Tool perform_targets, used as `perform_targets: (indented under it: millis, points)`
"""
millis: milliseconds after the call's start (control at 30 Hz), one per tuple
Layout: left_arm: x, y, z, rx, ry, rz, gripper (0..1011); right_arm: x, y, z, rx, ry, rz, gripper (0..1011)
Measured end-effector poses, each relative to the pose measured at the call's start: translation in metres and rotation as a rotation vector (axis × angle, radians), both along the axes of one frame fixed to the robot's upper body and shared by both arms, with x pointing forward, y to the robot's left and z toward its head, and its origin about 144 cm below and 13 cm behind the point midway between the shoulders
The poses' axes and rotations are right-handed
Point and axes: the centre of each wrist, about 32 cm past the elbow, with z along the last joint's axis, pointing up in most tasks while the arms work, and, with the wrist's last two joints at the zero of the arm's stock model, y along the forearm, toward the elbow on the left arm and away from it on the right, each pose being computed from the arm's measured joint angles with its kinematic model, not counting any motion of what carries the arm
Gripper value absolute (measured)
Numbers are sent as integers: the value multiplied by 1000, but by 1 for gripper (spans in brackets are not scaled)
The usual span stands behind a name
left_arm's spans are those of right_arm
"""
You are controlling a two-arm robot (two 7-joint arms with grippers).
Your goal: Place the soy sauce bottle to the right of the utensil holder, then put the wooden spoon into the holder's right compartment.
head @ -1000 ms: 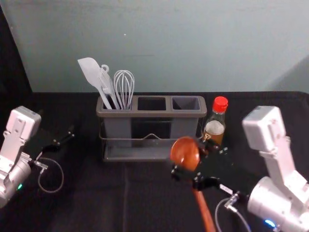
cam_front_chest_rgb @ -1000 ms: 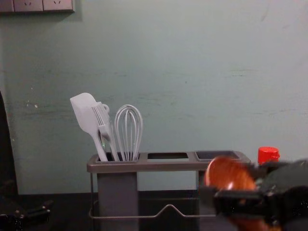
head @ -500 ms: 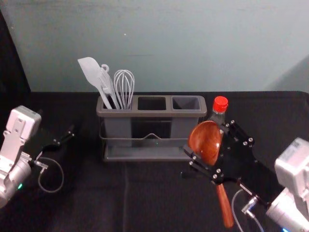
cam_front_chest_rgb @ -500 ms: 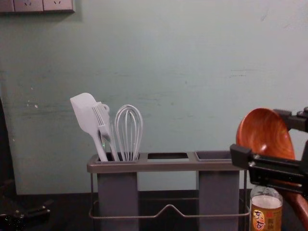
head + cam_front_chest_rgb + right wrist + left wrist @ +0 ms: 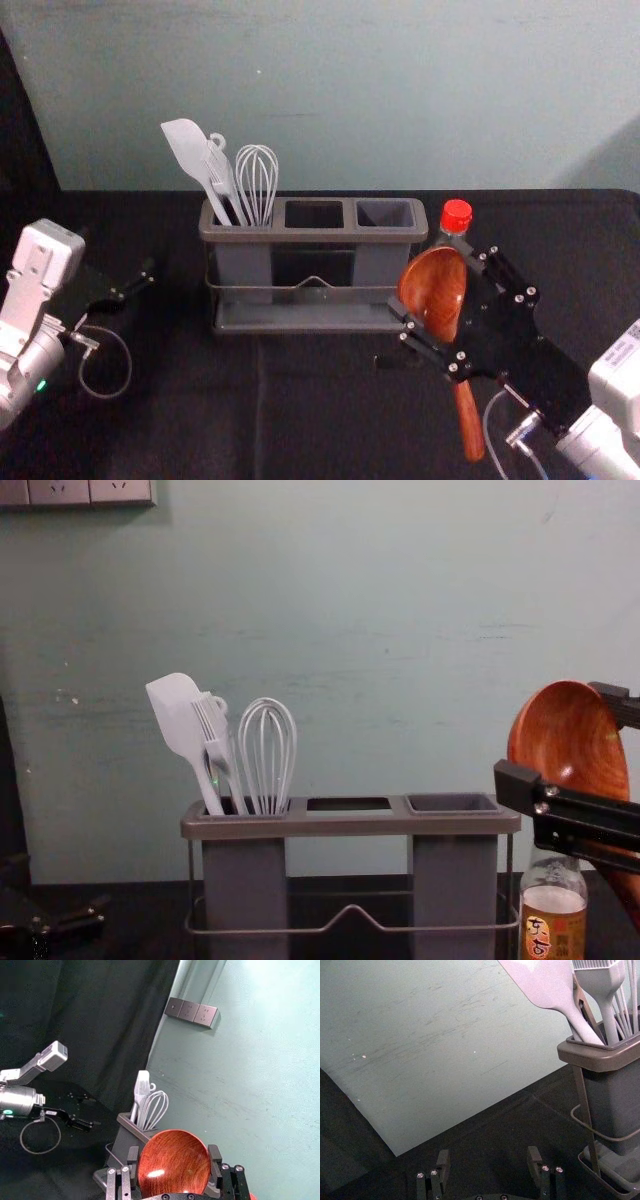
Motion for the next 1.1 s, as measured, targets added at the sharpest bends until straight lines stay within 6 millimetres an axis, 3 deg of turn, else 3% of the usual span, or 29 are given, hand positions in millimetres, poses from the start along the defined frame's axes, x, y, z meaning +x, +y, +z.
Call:
perform_targets:
  millis: [767,1100]
  points:
    - [0,0,0,0,0,0,1012,1,0,0,0,-4,-1,844]
    - [0,0,0,0,0,0,1011,34,-3,13,-23,-65,8,843]
